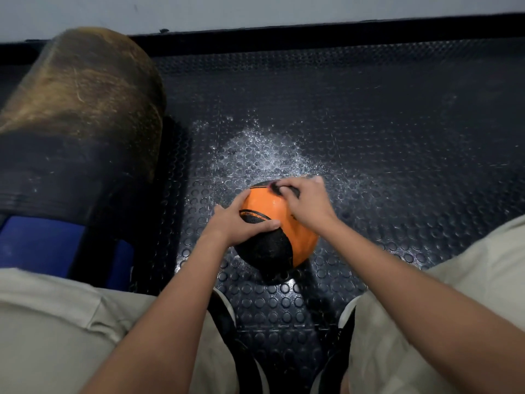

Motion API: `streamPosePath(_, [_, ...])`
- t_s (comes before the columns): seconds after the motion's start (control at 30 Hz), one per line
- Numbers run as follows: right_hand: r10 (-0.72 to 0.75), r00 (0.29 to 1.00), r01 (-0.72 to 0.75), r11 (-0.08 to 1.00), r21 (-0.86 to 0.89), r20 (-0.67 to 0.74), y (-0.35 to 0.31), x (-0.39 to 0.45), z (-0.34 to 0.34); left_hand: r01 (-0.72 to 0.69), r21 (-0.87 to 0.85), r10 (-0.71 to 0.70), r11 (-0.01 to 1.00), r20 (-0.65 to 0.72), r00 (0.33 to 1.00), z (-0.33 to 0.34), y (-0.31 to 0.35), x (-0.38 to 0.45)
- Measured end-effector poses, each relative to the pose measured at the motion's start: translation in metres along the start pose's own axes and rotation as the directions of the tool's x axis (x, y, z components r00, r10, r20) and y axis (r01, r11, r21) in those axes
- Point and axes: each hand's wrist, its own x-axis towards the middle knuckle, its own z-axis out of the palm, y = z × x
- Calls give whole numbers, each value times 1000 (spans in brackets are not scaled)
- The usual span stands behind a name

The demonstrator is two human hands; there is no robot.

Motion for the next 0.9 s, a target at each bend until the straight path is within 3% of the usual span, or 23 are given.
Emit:
streamPosePath(0.1, [346, 934, -343, 938, 45, -88, 24, 7, -8, 17, -8, -17, 1000, -4, 1000, 1, -1, 3])
streamPosePath(0.17, [410, 905, -405, 912, 67, -113, 27, 4, -4, 11, 1, -11, 1000, -15, 1000, 3, -2, 4])
streamPosePath(0.27, [215, 966, -210, 976, 50, -147, 12, -2, 5, -25, -11, 25, 1000, -62, 998, 7, -1, 9])
streamPosePath(0.37, [-32, 999, 32, 999, -11, 1, -7, -6, 9, -118, 13, 119, 993, -157, 980, 12, -1, 16])
streamPosePath(0.43, [-109, 994, 109, 993, -35, 17, -6, -5, 6, -124, 16, 125, 992, -168, 978, 12, -2, 19])
streamPosePath(0.5, [25, 997, -24, 1000, 11, -71, 5, 1, 0, -115, 56, 121, 992, -104, 987, 7, -3, 18])
streamPosePath(0.6, [322, 936, -307, 945, 115, -145, 21, 10, -7, -148, 125, 151, 981, -15, 988, 3, -2, 13])
streamPosePath(0.67, [361, 917, -346, 932, 111, -170, 24, 10, -5, -167, 152, 172, 974, -20, 985, 5, 2, 12])
streamPosePath(0.73, [297, 939, -285, 954, 90, -175, 16, 6, 0, -172, 156, 176, 973, -15, 984, 5, 4, 14])
streamPosePath(0.8, [114, 986, -110, 993, 34, -118, -1, -4, 2, -164, 146, 166, 976, 4, 986, 0, 2, 14])
streamPosePath(0.9, [-124, 992, 123, 992, -18, -13, -11, -15, 1, -139, 110, 138, 984, 14, 990, -6, -3, 9])
